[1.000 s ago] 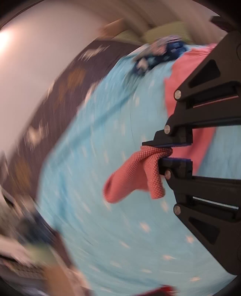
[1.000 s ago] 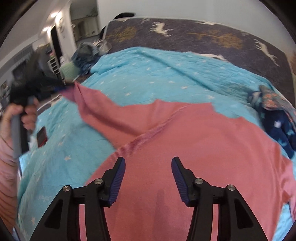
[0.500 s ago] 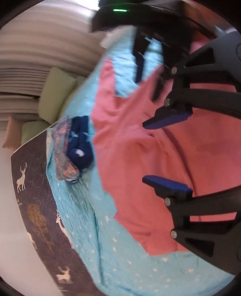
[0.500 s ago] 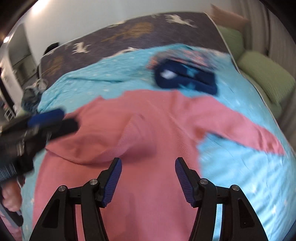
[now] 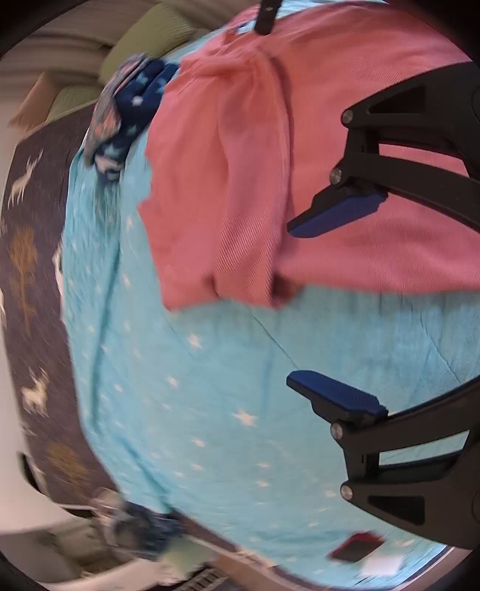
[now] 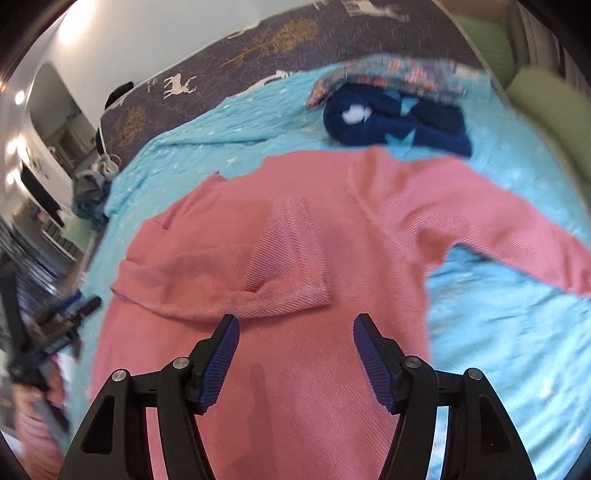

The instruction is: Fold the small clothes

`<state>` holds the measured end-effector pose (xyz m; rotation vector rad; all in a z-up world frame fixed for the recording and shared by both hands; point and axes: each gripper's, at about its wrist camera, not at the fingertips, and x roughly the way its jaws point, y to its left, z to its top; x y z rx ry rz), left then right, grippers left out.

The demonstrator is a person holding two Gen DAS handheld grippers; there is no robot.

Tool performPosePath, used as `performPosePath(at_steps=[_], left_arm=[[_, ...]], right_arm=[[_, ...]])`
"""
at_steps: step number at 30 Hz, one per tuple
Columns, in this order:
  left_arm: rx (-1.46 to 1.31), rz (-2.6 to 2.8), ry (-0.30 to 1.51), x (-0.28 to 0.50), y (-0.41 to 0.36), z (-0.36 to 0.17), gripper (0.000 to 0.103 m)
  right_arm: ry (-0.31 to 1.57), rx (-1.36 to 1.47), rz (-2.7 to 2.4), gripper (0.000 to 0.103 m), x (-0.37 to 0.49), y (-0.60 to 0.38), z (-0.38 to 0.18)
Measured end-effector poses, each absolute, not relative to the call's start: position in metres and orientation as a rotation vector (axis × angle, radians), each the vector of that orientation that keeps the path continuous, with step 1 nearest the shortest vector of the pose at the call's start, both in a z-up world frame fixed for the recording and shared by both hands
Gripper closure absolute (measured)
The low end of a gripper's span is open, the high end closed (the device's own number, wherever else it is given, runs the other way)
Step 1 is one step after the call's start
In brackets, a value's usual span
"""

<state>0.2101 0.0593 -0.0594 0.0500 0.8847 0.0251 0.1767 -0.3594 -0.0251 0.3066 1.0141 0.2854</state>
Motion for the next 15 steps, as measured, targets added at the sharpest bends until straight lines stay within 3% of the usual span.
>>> performPosePath(at_steps=[4,6,8,11,13,15], left_arm=[[0.000,0.031,0.904,0.217,0.071,-0.071,0.028],[-0.013,0.029,0.911,0.222,0.072,-0.075,0.028],[-0.045,0.015,0.925,0.230,0.071,-0.080,0.028],[-0.076,0.005,0.948,0.243,0.071,-0.085,0.028],[-0.074,0.010,0.950,0.248,0.069,-0.088,0.028],[-0.071,0.028,0.944,0.251,0.067,-0.087,0.030]], right_arm=[[1.070,0.473,0.412,0.036,0.184,-0.363,-0.040],[1.085,0.559,0.453,0.026,0.190,-0.363,-0.050],[1.063,0.625,0.462,0.024,0.201,-0.364,-0.055],[1.041,0.736,0.433,0.025,0.223,-0.365,-0.060],[1.050,0.740,0.445,0.100,0.236,-0.358,-0.057],[0.997,0.730,0.439,0.101,0.237,-0.354,-0.039]])
